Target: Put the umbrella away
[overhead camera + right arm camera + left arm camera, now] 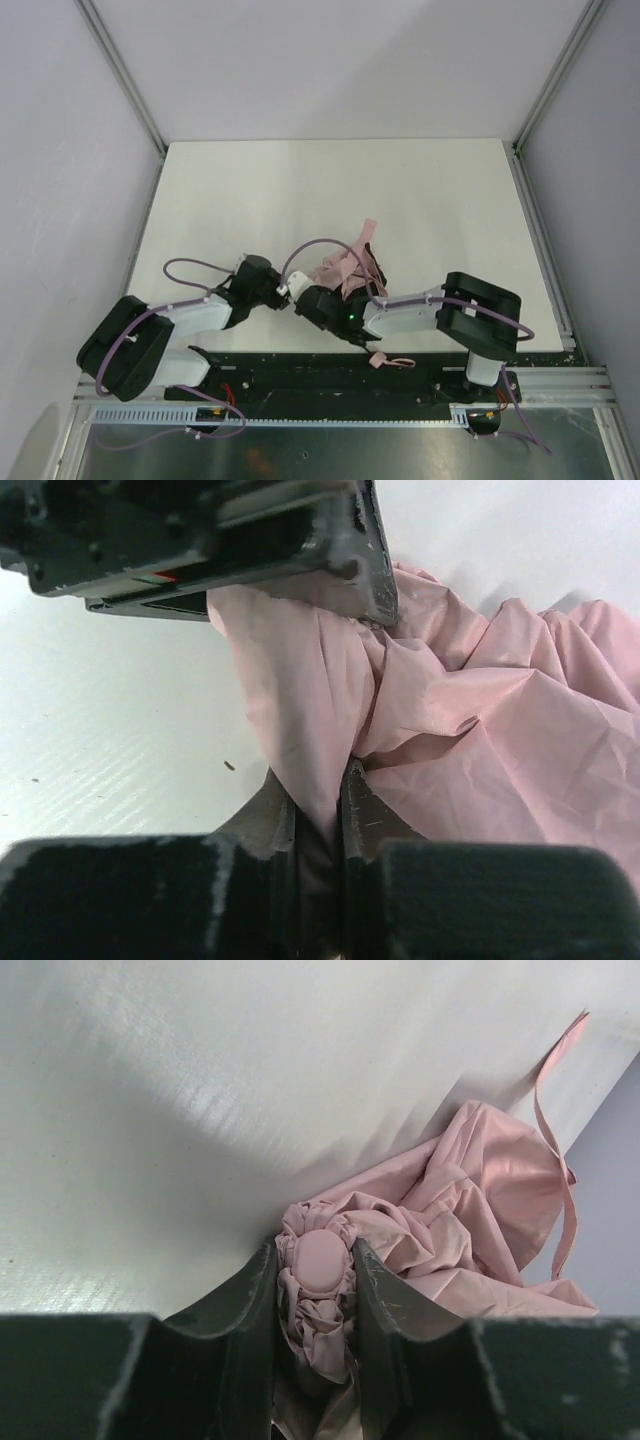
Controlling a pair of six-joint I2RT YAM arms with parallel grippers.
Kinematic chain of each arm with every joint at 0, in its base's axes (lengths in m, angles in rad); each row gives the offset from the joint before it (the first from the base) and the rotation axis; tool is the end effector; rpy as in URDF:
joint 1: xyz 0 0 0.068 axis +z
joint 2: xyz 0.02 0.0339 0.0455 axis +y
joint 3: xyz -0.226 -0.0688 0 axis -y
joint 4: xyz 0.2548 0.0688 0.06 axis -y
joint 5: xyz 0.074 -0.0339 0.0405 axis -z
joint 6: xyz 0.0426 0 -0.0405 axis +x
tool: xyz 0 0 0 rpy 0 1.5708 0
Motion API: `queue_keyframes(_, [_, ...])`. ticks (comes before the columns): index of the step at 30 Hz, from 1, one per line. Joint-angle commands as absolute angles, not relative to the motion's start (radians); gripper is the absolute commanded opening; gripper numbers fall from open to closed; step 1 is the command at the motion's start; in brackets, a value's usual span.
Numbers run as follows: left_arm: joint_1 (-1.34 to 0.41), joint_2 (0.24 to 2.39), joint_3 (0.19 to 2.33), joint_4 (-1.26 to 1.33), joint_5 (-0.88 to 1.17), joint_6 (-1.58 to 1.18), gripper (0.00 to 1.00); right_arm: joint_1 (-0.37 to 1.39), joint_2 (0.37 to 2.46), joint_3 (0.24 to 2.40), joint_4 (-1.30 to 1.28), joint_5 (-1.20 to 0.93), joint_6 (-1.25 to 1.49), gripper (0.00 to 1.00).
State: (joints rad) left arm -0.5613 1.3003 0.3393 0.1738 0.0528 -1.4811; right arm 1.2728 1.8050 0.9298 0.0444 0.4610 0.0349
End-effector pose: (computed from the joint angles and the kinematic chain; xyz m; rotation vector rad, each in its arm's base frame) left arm 0.1994 -0.1280 0.0742 -1.1342 2.3539 -0.9566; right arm 0.1231 0.3361 0.0934 -1.1571 1.9832 0.1135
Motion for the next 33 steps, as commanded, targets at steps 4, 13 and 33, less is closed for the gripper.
queue_keyframes(4, [-0.498,1.207,0.313,0.227,0.077,-1.402,0.62,1.088,1.917,0.696,0.153,-0.111,0.206,0.00])
queue_keyframes(13, [-0.298,1.008,0.268,0.235,0.265,-1.277,0.99,0.899,1.996,0.632,0.348,-0.521,0.322,0.00])
queue_keyframes(33, [-0.549,1.158,0.251,0.304,0.163,-1.577,0.99,0.746,2.049,0.607,0.465,-0.645,0.392,0.00])
